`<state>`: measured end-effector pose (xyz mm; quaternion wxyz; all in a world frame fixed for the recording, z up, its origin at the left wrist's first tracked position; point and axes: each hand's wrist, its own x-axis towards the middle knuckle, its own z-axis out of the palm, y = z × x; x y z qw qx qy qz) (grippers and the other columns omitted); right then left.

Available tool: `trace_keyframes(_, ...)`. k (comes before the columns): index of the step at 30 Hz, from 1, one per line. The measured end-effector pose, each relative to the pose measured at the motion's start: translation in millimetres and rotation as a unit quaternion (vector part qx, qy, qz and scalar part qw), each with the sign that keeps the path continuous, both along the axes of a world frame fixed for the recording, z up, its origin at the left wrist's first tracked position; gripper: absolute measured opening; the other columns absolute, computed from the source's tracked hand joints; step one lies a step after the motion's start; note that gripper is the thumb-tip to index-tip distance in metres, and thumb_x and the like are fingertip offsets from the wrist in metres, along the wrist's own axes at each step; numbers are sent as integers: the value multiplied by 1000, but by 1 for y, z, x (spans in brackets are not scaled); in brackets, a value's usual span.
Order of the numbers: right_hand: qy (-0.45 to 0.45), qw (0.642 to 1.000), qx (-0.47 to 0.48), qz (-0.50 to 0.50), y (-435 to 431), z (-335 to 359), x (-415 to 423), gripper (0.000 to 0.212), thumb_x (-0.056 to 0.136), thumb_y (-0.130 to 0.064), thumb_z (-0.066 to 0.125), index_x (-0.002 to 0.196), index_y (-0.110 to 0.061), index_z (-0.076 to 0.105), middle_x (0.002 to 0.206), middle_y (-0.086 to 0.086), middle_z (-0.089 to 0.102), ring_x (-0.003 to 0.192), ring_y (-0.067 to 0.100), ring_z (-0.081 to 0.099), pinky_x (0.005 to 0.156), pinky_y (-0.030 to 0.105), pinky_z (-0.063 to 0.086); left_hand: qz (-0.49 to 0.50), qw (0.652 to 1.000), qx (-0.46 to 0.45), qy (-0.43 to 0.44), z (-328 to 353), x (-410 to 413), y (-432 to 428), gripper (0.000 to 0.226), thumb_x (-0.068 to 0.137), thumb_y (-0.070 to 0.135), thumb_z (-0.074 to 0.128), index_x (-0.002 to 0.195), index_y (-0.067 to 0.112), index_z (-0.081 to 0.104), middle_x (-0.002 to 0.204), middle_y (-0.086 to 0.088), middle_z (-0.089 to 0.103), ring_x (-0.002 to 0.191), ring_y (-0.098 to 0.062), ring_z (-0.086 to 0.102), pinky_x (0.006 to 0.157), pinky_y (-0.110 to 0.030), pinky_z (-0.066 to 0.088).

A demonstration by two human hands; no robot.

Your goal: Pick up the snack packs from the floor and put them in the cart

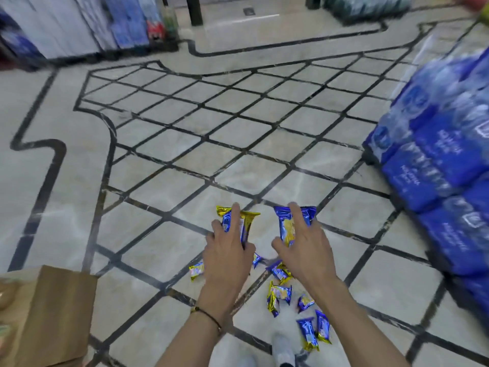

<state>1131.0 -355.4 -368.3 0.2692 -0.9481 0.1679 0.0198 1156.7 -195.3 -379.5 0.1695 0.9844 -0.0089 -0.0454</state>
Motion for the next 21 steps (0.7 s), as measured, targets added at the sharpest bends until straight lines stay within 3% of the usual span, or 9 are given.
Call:
trace_keyframes(5,-22,996,-20,-81,-23,59,-41,82,82,-46,59,150,-43,13,100,7,44,98,32,52,72,37,44,-72,997,-21,-18,48,-3,-12,90,85,36,56,156,37,2,117,-10,42,92,-31,49,68,-40,50)
trace_keyframes(12,-35,967,-66,-244,-44,114,-127,83,82,-52,59,149,-44,12,98,5,45,90,26,52,71,37,50,-212,974,-58,-46,108,-25,-53,87,85,40,55,154,38,2,131,-15,42,104,-34,52,75,-43,54)
trace_keyframes(17,-54,933,-80,-348,-68,142,-201,82,83,-54,58,148,-45,10,99,5,45,88,23,49,68,33,44,-313,943,-79,-80,141,-78,-109,87,89,40,58,154,38,0,123,-9,43,97,-26,53,72,-36,54)
trace_keyframes(21,-69,884,-90,-453,-91,154,-294,83,82,-53,58,150,-43,11,94,6,44,82,26,49,68,35,44,-411,901,-109,-88,153,-146,-165,87,90,42,56,154,40,-2,124,-8,40,97,-24,50,74,-35,52)
